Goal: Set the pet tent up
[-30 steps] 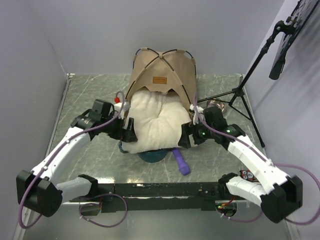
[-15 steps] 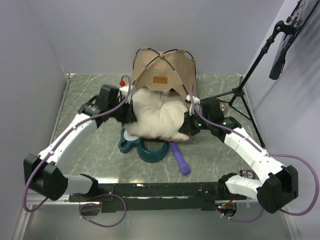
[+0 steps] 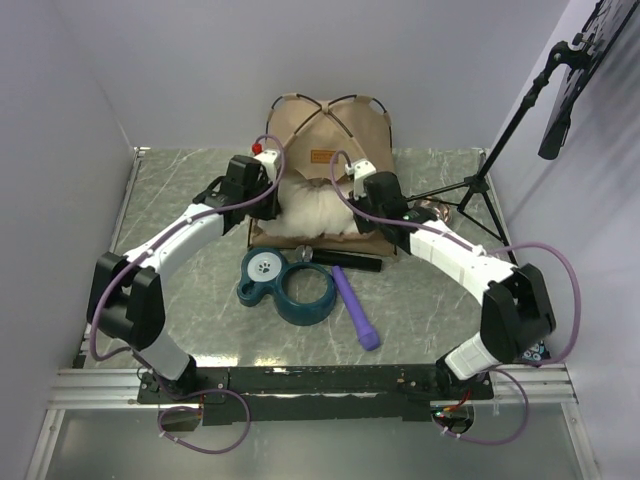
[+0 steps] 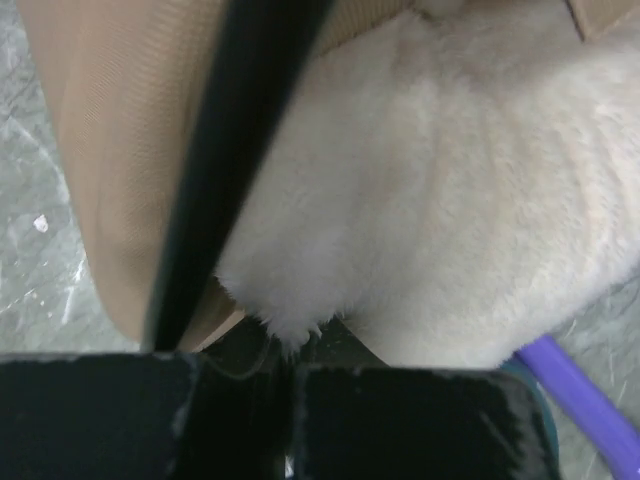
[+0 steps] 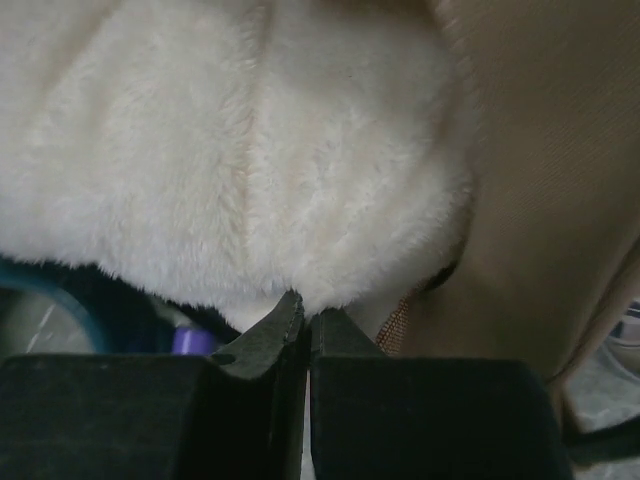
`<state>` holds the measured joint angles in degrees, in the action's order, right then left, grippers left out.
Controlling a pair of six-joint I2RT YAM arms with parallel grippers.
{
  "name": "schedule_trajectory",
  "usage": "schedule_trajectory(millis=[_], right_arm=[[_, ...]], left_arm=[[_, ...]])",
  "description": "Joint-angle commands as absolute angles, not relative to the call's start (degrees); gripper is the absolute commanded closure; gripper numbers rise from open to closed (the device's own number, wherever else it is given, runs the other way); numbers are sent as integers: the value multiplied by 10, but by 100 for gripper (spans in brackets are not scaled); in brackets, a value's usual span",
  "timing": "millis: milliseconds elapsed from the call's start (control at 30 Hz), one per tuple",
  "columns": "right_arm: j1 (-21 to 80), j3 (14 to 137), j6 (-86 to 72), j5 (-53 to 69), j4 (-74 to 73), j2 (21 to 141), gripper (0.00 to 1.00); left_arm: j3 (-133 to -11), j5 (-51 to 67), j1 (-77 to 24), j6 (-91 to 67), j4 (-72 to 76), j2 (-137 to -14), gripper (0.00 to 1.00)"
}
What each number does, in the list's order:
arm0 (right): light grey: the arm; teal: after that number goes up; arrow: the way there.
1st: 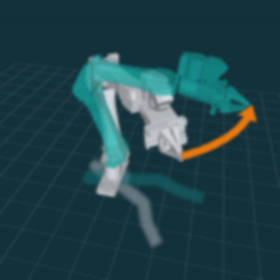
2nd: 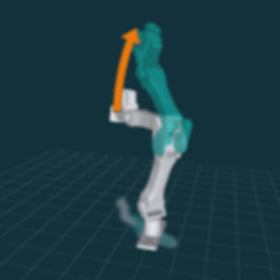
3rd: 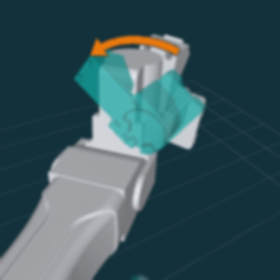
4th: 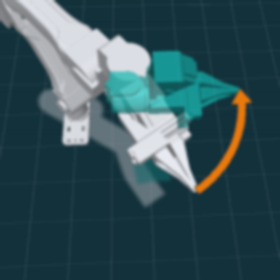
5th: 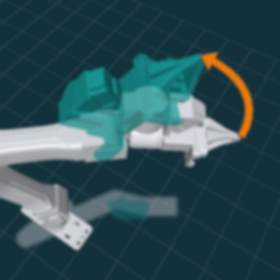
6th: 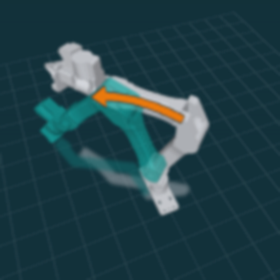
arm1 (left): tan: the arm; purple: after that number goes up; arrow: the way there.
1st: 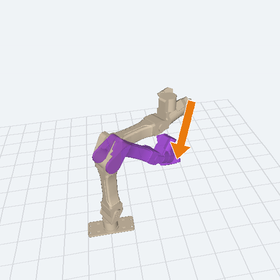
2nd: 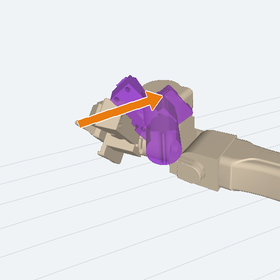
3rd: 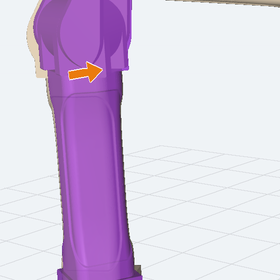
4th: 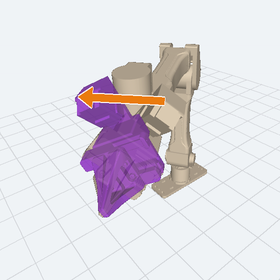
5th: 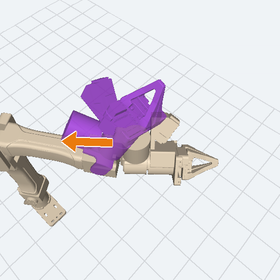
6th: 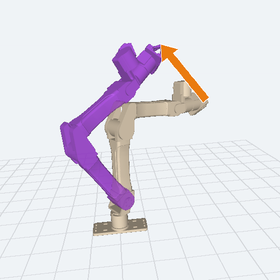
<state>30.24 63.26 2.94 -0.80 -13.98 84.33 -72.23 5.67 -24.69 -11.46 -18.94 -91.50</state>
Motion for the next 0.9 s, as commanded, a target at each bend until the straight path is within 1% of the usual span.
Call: schedule_trajectory(millis=[0, 200, 300, 367, 433, 467, 500, 533, 567, 667, 767, 833, 867], right_arm=[[310, 703, 44, -100, -52, 868, 100], [333, 698, 69, -149, 12, 891, 100], [341, 694, 91, -166, 32, 913, 100], [342, 689, 102, -174, 44, 927, 100], [343, 680, 113, -178, 51, 938, 98], [343, 675, 116, -176, 50, 940, 93], [342, 672, 117, -171, 46, 941, 85], [342, 668, 116, -171, 36, 939, 75], [342, 663, 115, -164, 26, 933, 65], [342, 640, 108, -129, 10, 898, 47], [344, 638, 93, -85, -40, 864, 39], [345, 640, 84, -50, -74, 846, 32], [345, 640, 79, -15, -88, 837, 30]], left_arm=[[-728, 49, -265, -147, -74, -922, 99], [-715, 13, -280, -134, 60, -968, 96], [-710, 2, -288, -113, 104, -1002, 92], [-701, -17, -292, -96, 130, -1017, 88], [-686, -45, -291, -74, 152, -1026, 78], [-682, -54, -292, -66, 151, -1029, 72], [-680, -62, -291, -58, 143, -1029, 65], [-679, -63, -287, -54, 130, -1022, 58], [-671, -58, -282, -54, 121, -1010, 49], [-634, -5, -258, -66, 114, -941, 33], [-607, 75, -237, -82, 102, -875, 23], [-595, 115, -231, -85, 93, -840, 20], [-588, 132, -230, -85, 90, -824, 19]])
